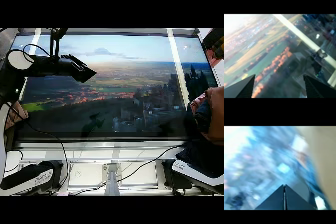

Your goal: Fold the clothes and pants, and hang the long-sleeved shirts on hangers.

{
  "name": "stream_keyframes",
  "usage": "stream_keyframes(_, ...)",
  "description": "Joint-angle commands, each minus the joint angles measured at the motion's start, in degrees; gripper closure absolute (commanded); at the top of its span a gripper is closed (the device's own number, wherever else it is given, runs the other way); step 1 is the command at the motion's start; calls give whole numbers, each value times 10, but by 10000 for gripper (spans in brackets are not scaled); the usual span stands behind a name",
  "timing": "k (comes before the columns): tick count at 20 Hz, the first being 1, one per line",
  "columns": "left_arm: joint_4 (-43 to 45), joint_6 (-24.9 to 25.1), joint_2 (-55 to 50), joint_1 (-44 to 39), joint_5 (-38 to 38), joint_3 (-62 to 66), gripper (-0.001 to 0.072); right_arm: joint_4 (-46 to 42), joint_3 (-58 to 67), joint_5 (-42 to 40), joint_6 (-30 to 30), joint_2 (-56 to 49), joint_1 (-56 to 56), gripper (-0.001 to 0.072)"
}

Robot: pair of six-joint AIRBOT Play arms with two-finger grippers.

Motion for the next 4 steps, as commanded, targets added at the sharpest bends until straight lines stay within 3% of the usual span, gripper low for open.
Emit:
stream_keyframes(1,0,0,0,1,0,0,5,34,56,-64,-17,0,136,697)
stream_keyframes(4,0,0,0,1,0,0,5,33,65,-68,-27,-1,257,697)
